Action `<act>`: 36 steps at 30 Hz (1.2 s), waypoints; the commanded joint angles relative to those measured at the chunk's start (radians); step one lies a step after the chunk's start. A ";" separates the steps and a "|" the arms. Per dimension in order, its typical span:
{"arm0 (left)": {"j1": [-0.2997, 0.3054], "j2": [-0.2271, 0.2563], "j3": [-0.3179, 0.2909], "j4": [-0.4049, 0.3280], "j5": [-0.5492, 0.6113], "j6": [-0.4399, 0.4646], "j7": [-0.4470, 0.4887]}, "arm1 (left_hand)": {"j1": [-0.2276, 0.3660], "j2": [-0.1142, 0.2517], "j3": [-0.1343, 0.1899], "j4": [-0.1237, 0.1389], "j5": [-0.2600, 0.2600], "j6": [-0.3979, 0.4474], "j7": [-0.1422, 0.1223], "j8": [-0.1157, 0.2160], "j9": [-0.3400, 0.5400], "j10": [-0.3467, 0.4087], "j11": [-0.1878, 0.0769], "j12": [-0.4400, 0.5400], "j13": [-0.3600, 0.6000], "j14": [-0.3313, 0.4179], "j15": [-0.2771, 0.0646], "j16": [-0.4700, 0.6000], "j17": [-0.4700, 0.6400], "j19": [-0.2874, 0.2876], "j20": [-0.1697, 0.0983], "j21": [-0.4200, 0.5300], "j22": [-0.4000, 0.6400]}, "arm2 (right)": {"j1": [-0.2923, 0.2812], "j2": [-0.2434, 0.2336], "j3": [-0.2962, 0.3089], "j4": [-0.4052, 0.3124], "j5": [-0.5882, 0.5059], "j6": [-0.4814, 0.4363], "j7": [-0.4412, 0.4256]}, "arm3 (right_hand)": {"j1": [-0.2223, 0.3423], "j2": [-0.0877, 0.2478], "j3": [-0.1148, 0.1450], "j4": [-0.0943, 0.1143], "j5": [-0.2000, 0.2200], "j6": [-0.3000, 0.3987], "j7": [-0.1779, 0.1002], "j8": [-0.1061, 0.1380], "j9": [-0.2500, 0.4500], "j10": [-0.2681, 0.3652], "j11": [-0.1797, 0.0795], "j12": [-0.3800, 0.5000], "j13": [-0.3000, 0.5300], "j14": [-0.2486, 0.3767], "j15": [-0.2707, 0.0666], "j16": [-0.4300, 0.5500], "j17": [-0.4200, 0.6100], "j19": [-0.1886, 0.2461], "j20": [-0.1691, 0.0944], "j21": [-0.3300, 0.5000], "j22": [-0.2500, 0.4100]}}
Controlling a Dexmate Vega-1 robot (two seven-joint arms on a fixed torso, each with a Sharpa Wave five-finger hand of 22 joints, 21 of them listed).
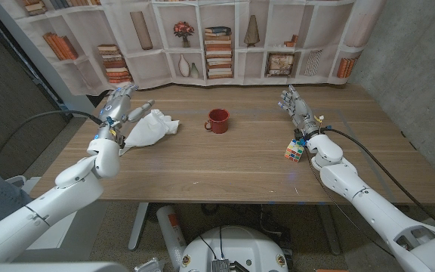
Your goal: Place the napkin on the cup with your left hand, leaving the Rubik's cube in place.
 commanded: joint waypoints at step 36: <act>-0.117 0.020 0.120 0.020 -0.081 0.100 -0.062 | 0.056 -0.046 -0.018 -0.043 0.010 -0.046 -0.046 -0.016 0.008 -0.035 0.006 -0.002 0.008 -0.020 0.077 0.007 0.005 0.053 0.166 0.019 0.006 | 0.028 0.018 -0.006 0.048 0.004 0.016 0.021 | 0.005 0.012 -0.001 -0.013 -0.004 0.011 -0.001 0.001 0.004 0.011 0.003 -0.004 0.006 0.007 0.006 0.001 0.005 0.012 -0.007 -0.017 0.004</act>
